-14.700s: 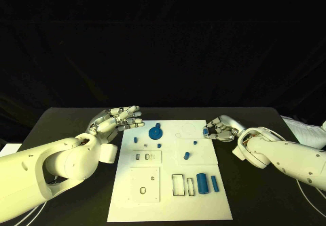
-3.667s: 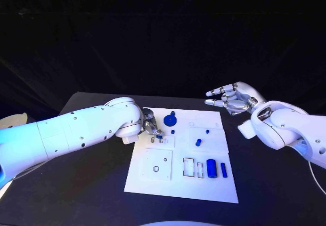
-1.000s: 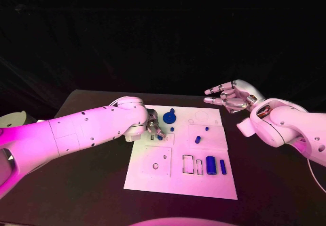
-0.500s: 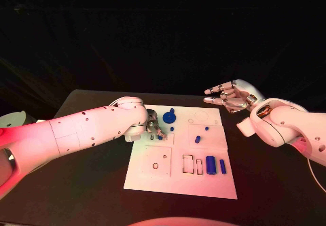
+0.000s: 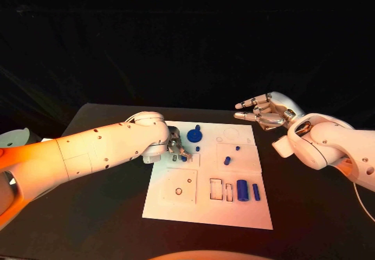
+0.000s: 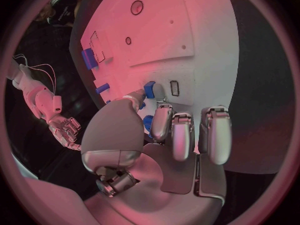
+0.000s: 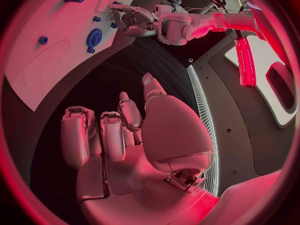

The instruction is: Assemble the parts on the task board

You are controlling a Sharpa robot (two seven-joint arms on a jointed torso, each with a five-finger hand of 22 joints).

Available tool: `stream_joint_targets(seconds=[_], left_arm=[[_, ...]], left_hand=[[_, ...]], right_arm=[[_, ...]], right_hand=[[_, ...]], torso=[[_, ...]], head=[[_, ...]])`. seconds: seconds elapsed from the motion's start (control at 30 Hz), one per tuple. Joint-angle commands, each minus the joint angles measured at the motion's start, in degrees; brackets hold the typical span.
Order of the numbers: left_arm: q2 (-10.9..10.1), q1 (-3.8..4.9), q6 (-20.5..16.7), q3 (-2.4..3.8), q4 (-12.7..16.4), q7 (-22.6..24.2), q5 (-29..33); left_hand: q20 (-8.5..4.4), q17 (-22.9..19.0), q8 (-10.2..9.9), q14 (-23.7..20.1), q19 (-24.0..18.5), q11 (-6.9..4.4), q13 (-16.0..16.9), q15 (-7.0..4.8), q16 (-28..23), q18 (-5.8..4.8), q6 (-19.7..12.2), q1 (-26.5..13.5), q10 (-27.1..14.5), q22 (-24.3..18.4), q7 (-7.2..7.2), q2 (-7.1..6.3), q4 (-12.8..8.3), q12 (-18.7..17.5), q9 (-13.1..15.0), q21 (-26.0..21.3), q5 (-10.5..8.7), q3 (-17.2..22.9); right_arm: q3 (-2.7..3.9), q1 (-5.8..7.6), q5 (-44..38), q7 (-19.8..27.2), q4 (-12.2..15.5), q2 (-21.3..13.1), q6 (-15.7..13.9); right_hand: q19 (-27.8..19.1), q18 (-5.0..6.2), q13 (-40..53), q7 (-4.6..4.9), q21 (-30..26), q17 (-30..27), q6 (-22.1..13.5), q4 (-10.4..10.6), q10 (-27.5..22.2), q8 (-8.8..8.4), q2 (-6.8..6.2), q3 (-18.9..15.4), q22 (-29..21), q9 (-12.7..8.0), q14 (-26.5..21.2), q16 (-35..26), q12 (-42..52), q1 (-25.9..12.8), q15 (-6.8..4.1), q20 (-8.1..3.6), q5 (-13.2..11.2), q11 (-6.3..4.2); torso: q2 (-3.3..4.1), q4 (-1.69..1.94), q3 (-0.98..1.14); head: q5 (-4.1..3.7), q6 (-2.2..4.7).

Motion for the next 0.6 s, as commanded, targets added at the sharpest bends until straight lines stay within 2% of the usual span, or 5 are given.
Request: stream_joint_targets(seconds=[0.03,0.23,0.4,0.6], left_arm=[[-0.2,-0.12,-1.3,0.01,0.1,-1.8,0.7],[-0.9,-0.12,-2.5,0.29,1.0,-1.5,1.1],[-1.8,-0.06,-3.3,1.12,2.1,-1.3,1.7],[-3.2,0.52,-4.2,2.66,3.6,-1.0,3.7]], left_hand=[[-0.43,15.1,-0.2,6.0,5.4,0.02,0.1,-0.45,0.2,-0.64,0.3,-0.7,0.5,12.9,0.00,0.20,0.4,0.2,0.1,0.2,-0.14,-1.3],[-0.48,15.1,-0.2,6.0,5.4,-0.03,0.3,-0.51,0.2,-0.67,0.4,-1.6,0.6,13.0,-0.06,0.66,0.8,0.3,0.4,0.3,-0.18,-4.3],[-0.53,15.1,-0.3,6.0,5.4,-0.06,0.3,-0.55,0.2,-0.64,0.4,-2.4,0.6,12.9,-0.09,1.13,0.8,0.2,0.6,0.2,-0.19,-6.8],[-0.55,15.1,-0.5,6.0,5.2,-0.01,-0.1,-0.54,0.2,-0.52,0.1,-2.9,0.3,12.4,-0.04,1.52,0.8,-0.3,0.8,-0.2,-0.19,-10.1]], right_arm=[[0.00,-0.04,-0.2,0.3,0.0,0.1,0.8],[0.00,-0.04,-0.2,0.3,-0.1,0.1,1.0],[0.00,-0.05,-0.2,0.3,-0.3,0.1,1.1],[-0.02,-0.06,-0.2,0.2,-0.4,0.2,1.2]], right_hand=[[-0.3,0.35,-0.1,-0.13,-0.2,9.7,0.3,0.0,-0.2,0.27,0.48,-0.4,0.0,0.1,4.6,-0.3,-0.3,0.1,-0.32,0.08,-0.1,-0.18],[-0.3,0.37,-0.2,-0.12,-0.2,9.6,0.3,0.0,-0.3,0.25,0.47,-0.5,-0.2,0.1,4.6,-0.4,-0.4,0.1,-0.32,0.07,-0.1,-0.17],[-0.3,0.37,-0.2,-0.12,-0.2,9.6,0.3,0.0,-0.3,0.25,0.47,-0.5,-0.2,0.1,4.6,-0.4,-0.4,0.1,-0.32,0.07,-0.1,-0.17],[-0.4,0.39,-0.2,-0.12,-0.3,9.4,0.2,0.0,-0.3,0.24,0.47,-0.5,-0.3,0.1,4.6,-0.5,-0.5,0.1,-0.32,0.07,-0.1,-0.17]], torso=[[0.04,-0.05,-0.06],[-0.03,0.00,0.01],[-0.02,0.06,-0.03],[-0.08,0.07,0.07]], head=[[-0.12,0.06],[-0.18,0.02],[-0.22,0.08],[-0.12,0.20]])
